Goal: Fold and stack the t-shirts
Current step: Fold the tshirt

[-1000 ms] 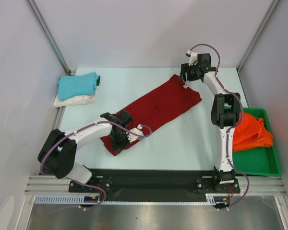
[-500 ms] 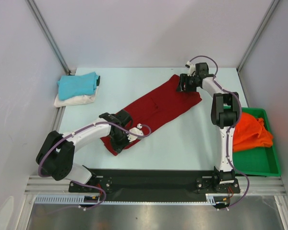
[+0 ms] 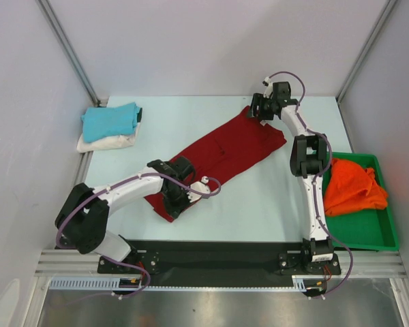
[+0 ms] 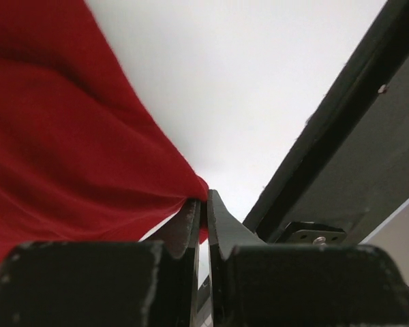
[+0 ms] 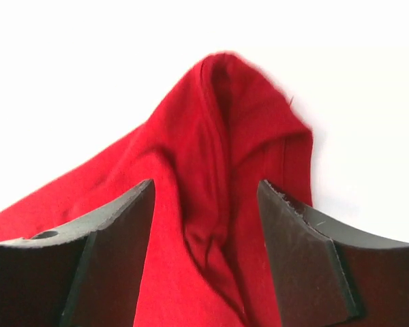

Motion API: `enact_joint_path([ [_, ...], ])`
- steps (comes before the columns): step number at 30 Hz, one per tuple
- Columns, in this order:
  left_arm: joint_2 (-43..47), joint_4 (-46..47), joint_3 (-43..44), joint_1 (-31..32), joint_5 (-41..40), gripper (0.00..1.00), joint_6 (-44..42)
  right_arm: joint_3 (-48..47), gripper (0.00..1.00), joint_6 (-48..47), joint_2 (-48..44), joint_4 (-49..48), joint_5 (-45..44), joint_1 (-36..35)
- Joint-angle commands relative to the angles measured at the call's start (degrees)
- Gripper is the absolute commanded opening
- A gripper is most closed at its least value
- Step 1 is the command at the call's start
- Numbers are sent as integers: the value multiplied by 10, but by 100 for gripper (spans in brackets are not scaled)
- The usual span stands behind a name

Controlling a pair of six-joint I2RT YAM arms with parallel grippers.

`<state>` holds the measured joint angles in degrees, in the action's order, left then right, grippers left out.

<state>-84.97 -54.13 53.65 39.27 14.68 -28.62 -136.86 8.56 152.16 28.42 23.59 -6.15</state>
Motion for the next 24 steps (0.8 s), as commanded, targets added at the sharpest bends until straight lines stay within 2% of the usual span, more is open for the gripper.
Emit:
enact_joint_path([
  [1, -9, 3, 30, 25, 31, 8, 14, -44, 67, 39, 48, -5, -22, -10],
  [9, -51, -6, 102, 53, 26, 8, 24, -113, 68, 79, 104, -43, -14, -28],
  [17, -52, -9, 109, 67, 23, 8, 30, -141, 66, 103, 121, -79, -8, -33],
  [21, -38, -6, 90, 72, 20, 8, 30, -122, 67, 66, 98, -48, -14, -30],
  [24, -22, -9, 77, 72, 20, 8, 28, -62, 68, 38, 48, -22, -3, -22],
])
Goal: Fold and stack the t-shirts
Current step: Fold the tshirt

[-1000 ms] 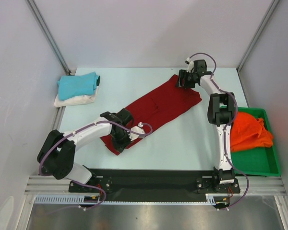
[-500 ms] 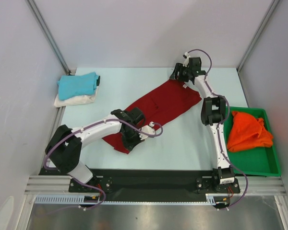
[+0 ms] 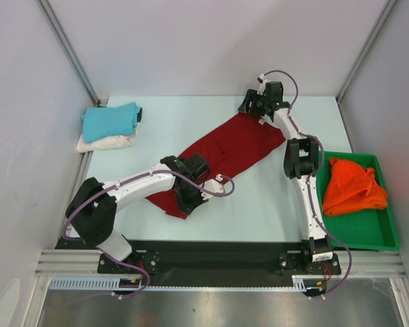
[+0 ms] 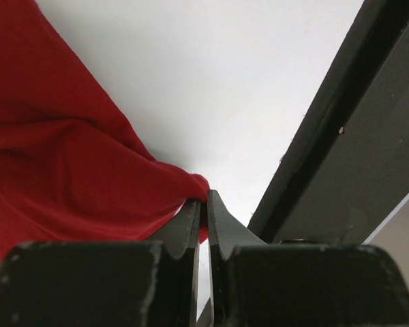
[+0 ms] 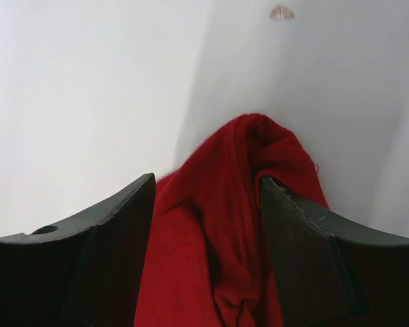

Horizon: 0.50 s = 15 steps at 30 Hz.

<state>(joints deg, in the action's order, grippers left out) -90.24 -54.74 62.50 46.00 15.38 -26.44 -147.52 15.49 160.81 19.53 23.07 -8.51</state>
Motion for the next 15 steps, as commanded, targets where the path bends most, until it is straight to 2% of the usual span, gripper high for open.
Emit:
enact_joint_path([
  [1, 35, -4, -17, 5, 14, 8, 5, 59, 68, -41, -52, 77, 3, 9],
  [9, 52, 11, -32, 6, 4, 8, -1, 176, 68, -107, -185, 125, -3, 67],
  [15, 47, 14, -18, 6, 4, 8, -1, 236, 67, -153, -219, 145, -11, 103],
])
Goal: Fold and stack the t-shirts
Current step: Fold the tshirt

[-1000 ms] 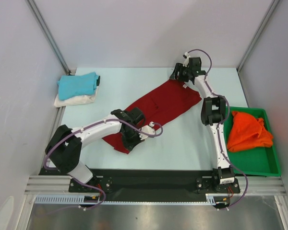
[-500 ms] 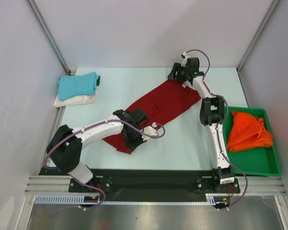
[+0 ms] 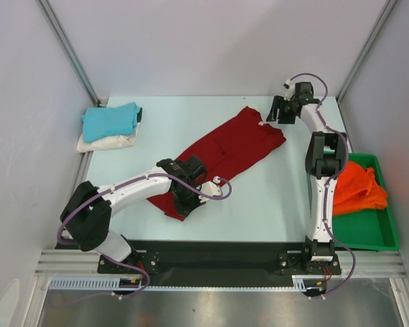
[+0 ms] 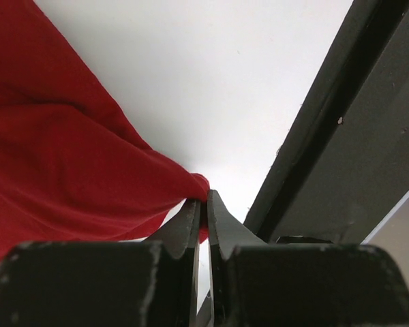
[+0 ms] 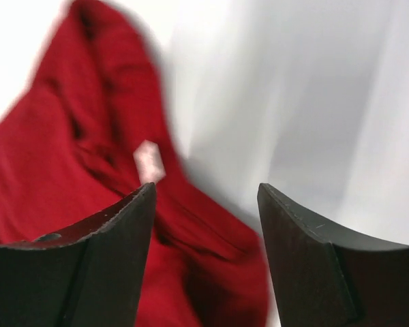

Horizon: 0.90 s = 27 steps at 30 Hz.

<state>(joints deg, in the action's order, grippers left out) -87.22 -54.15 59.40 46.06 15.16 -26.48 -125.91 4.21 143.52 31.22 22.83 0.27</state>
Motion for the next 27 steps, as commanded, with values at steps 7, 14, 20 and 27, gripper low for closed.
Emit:
enact_joint_path([
  [7, 17, 9, 16, 5, 0, 8, -1, 60, 63, -65, -49, 39, -10, 17],
  [14, 15, 5, 17, 5, -4, 8, -1, 45, 50, -72, -20, 51, -24, 10],
  [20, 14, 4, 17, 5, -7, 8, -2, 49, 16, -81, -15, 60, -52, 6],
  [27, 3, 6, 35, 5, 0, 8, 2, 3, 0, -76, 2, 49, -96, 10],
])
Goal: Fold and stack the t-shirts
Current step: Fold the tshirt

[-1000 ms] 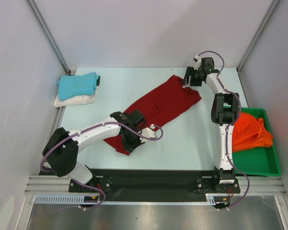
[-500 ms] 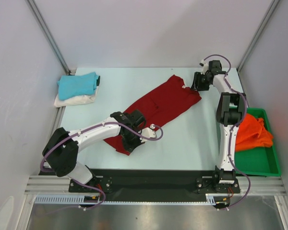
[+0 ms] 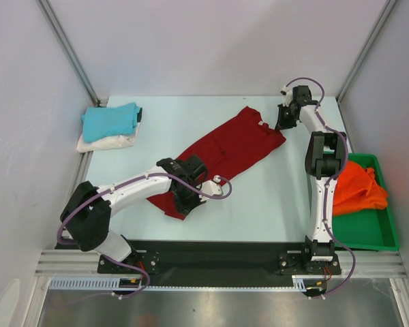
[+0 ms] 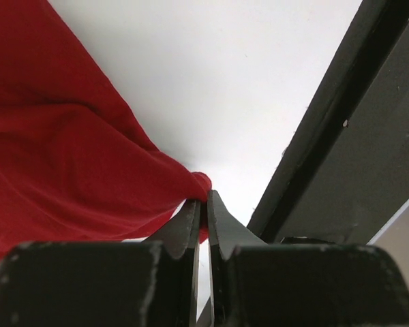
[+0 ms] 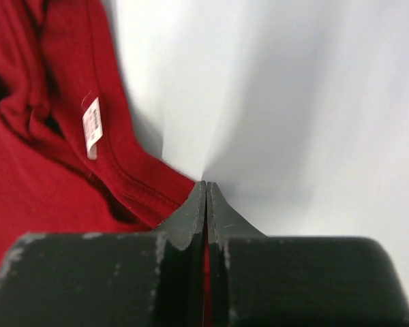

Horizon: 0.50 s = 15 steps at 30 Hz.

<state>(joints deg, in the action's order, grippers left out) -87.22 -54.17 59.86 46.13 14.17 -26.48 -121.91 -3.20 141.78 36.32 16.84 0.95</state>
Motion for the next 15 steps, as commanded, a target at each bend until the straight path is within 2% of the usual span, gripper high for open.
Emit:
enact_joint_path([
  [1, 2, 6, 32, 5, 11, 8, 3, -44, 0, -1, 22, -3, -39, 4],
  [4, 1, 7, 31, 5, 10, 8, 3, -54, 0, 7, 17, -3, -38, 7],
  [5, 2, 6, 30, 5, 10, 8, 3, -51, 4, 7, 13, -2, -24, 9],
  [6, 3, 7, 27, 5, 10, 8, 3, -48, 26, 7, 4, -1, -14, 11],
  [7, 3, 9, 26, 5, 11, 8, 3, -47, 36, 7, 0, 0, -2, 14],
  [9, 3, 9, 25, 5, 12, 8, 5, -35, 46, 6, -10, 2, 13, 18],
  [15, 0, 11, 32, 5, 18, 9, 5, 6, 46, -7, -27, 9, 32, 27],
])
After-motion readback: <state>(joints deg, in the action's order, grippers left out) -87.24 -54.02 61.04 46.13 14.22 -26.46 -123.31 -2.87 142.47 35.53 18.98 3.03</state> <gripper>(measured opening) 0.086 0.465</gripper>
